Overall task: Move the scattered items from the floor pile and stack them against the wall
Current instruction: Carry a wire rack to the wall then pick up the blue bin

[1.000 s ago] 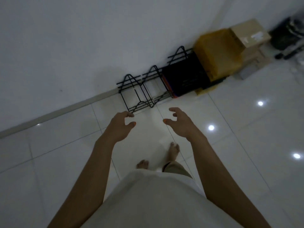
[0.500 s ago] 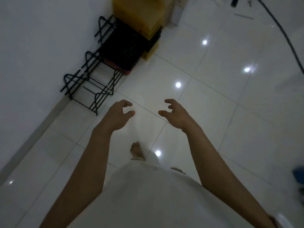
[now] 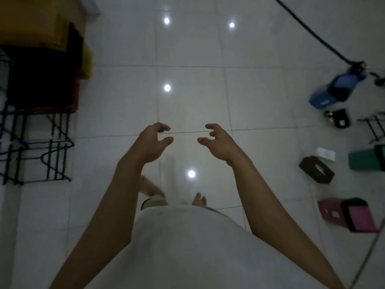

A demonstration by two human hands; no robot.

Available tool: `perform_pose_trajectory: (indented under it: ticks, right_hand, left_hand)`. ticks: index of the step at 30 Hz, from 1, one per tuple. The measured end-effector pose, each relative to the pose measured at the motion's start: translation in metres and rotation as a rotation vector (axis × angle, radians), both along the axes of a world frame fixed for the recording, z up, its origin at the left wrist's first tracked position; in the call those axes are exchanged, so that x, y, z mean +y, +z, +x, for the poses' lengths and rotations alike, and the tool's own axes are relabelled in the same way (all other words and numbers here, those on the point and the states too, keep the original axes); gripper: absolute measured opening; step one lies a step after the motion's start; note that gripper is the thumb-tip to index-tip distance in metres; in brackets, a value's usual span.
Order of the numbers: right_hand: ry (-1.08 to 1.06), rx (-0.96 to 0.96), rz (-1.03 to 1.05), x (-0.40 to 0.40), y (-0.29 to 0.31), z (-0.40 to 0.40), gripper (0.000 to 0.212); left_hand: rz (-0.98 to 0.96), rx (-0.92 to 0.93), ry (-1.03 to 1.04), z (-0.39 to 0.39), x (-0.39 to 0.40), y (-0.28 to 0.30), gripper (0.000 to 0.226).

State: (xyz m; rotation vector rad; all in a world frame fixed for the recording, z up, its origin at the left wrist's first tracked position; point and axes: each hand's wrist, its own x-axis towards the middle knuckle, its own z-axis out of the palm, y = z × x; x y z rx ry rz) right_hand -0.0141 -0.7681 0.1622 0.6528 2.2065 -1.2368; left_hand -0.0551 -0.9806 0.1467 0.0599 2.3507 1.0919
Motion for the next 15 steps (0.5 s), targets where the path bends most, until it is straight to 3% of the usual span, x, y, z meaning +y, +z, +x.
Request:
perform_pose_trajectory:
  ticks: [9, 15]
  right_hand:
    - [-0.347, 0.035, 0.064, 0.148, 0.014, 0.117, 0.062]
    - [-0.555, 0.043, 0.055, 0.195, 0.010, 0.166, 0.062]
  left_hand:
    - [0.030, 0.027, -0.402, 0.050, 0.172, 0.006, 0.039]
    - [0.008, 0.028, -0.615, 0.065, 0.252, 0.011, 0.040]
